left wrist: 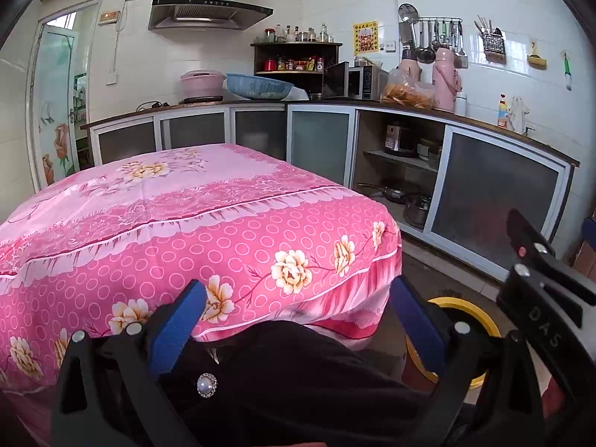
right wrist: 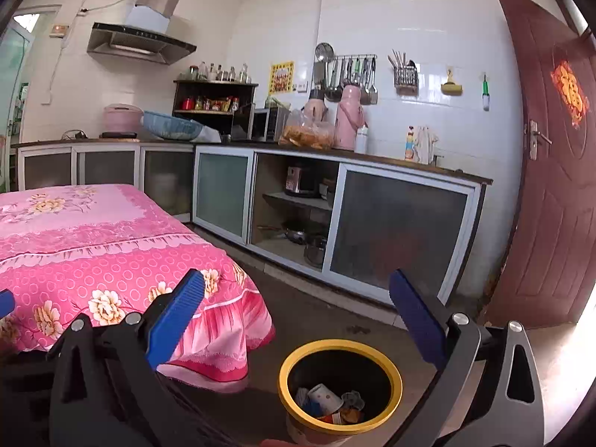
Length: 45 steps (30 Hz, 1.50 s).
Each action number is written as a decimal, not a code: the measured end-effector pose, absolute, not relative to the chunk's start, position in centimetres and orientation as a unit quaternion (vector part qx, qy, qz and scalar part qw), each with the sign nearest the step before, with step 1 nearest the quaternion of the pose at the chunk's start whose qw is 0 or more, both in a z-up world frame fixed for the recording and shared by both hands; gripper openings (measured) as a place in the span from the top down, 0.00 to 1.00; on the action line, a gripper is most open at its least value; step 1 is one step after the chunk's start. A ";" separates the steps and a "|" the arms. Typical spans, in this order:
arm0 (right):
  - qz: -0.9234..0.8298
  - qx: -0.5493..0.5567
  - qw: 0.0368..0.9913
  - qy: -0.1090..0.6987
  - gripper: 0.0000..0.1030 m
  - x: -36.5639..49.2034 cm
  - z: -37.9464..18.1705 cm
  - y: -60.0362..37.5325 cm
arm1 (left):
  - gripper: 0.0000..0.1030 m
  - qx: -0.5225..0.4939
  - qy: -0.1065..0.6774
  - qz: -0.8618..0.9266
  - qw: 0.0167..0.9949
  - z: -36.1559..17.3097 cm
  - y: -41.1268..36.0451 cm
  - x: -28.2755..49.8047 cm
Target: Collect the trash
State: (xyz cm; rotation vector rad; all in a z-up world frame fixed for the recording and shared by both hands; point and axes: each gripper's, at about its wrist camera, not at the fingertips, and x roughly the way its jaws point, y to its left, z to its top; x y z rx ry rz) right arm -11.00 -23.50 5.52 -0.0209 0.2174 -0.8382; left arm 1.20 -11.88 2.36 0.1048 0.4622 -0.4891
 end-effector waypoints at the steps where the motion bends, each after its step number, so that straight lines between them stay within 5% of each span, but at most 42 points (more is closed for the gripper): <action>1: -0.407 -0.009 0.907 0.104 0.08 -11.1 5.5 -23.6 | 0.08 0.049 0.230 -0.239 0.942 2.3 -11.8 1.3; 45: -0.417 0.004 0.901 0.120 0.08 -11.3 4.6 -24.1 | 0.08 0.035 0.249 -0.235 0.939 1.7 -11.6 1.5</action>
